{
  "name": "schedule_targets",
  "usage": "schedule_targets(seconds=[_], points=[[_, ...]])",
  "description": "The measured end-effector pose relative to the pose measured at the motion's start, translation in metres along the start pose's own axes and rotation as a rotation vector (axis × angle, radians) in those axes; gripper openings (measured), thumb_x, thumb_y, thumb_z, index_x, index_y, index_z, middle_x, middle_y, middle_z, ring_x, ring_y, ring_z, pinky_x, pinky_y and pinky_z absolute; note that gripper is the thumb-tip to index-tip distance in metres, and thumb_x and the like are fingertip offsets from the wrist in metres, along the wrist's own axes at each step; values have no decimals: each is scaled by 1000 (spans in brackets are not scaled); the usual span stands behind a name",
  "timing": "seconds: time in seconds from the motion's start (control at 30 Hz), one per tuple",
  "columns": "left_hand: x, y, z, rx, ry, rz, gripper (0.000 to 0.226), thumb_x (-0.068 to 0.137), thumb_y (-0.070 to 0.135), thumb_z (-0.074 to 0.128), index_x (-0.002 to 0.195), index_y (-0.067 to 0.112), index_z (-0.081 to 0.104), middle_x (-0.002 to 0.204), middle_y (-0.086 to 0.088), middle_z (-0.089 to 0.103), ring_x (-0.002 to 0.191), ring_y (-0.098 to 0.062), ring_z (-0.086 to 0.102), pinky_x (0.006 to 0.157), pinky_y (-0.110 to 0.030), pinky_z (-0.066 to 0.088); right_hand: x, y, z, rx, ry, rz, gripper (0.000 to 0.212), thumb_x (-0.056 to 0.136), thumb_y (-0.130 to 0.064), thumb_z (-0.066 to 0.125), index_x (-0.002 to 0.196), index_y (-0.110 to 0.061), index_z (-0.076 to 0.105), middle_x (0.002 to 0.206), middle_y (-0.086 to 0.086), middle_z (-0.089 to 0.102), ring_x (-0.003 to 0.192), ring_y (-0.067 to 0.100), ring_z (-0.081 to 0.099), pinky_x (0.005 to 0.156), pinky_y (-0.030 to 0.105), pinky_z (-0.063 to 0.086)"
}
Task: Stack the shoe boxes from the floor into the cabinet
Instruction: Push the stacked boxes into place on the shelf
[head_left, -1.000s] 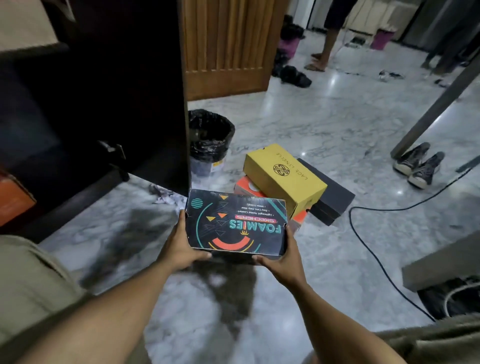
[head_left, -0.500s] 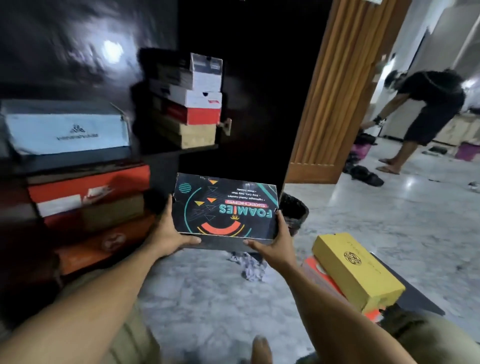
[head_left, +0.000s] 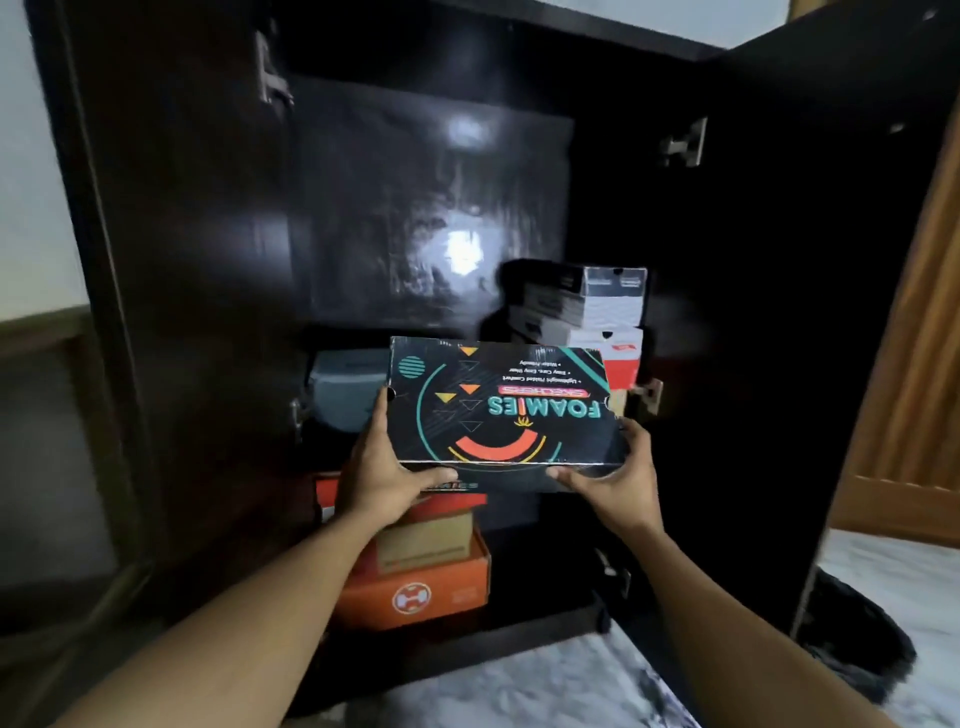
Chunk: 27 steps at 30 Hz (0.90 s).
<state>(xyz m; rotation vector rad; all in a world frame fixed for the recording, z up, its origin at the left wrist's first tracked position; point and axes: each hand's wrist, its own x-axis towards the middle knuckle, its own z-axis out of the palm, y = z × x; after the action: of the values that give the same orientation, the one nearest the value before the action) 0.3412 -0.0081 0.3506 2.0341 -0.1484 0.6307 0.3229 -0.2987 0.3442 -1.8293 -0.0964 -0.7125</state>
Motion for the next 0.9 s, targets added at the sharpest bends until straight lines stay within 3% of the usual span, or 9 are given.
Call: schedule_targets(seconds=[0.13, 0.23, 0.27, 0.37, 0.5, 0.57, 0.67, 0.8, 0.9], points=[[38, 0, -33, 36, 138, -42, 139, 41, 44, 98, 154, 32, 19, 145, 5, 51, 129, -15, 51, 107, -35, 43, 50, -16, 48, 131, -8, -47, 96, 47, -23, 100, 123, -19, 42, 118, -6, 57, 105, 8, 63, 84, 20, 57], [63, 2, -49, 112, 238, -69, 132, 45, 44, 97, 154, 21, 25, 147, -2, 47, 133, -21, 48, 109, -37, 41, 80, -24, 83, 255, -62, -33, 88, 54, -17, 98, 120, -16, 40, 117, -2, 61, 101, 12, 67, 70, 34, 63], [71, 1, -53, 141, 264, -90, 130, 48, 44, 97, 154, 18, 27, 148, -5, 45, 134, -24, 46, 110, -38, 40, 89, -25, 95, 285, -90, -37, 85, 59, -14, 96, 122, -15, 40, 118, -1, 61, 101, 13, 67, 66, 34, 63], [97, -2, -65, 231, 327, -163, 115, 55, 38, 95, 149, 10, 36, 142, -11, 36, 129, -29, 47, 110, -35, 40, 117, -26, 130, 284, -129, -54, 79, 69, -15, 91, 131, -14, 41, 120, -2, 59, 100, 5, 62, 66, 12, 55], [130, -4, -68, 346, 364, -172, 100, 64, 40, 90, 144, 7, 42, 137, -12, 32, 118, -32, 52, 102, -39, 46, 155, -21, 162, 205, -179, -97, 77, 77, -25, 85, 141, -19, 42, 111, -16, 59, 111, 12, 59, 98, 30, 50], [138, -3, -63, 463, 386, -199, 97, 72, 47, 83, 148, 12, 35, 141, -12, 31, 122, -33, 50, 92, -44, 50, 168, -15, 175, 175, -188, -108, 80, 80, -27, 83, 147, -20, 39, 125, -6, 56, 121, 16, 55, 104, 32, 46], [141, -6, -53, 636, 466, -181, 90, 81, 49, 74, 150, 12, 29, 149, -15, 30, 132, -33, 37, 90, -46, 49, 171, -11, 193, 90, -119, -109, 79, 82, -31, 80, 149, -23, 39, 132, 4, 42, 123, 23, 50, 112, 39, 40], [156, -23, -43, 666, 580, -46, 75, 76, 33, 82, 137, 8, 46, 146, -13, 36, 123, -35, 41, 86, -47, 52, 178, -10, 211, 162, -30, -109, 66, 81, -25, 81, 134, -32, 42, 127, -1, 55, 117, 19, 57, 104, 41, 47], [172, -30, -42, 684, 560, 25, 70, 71, 26, 85, 129, 10, 49, 144, -9, 36, 129, -35, 38, 90, -48, 55, 194, -14, 216, 138, -41, -122, 53, 78, -29, 81, 118, -37, 46, 118, -5, 63, 108, 15, 63, 92, 37, 54]])
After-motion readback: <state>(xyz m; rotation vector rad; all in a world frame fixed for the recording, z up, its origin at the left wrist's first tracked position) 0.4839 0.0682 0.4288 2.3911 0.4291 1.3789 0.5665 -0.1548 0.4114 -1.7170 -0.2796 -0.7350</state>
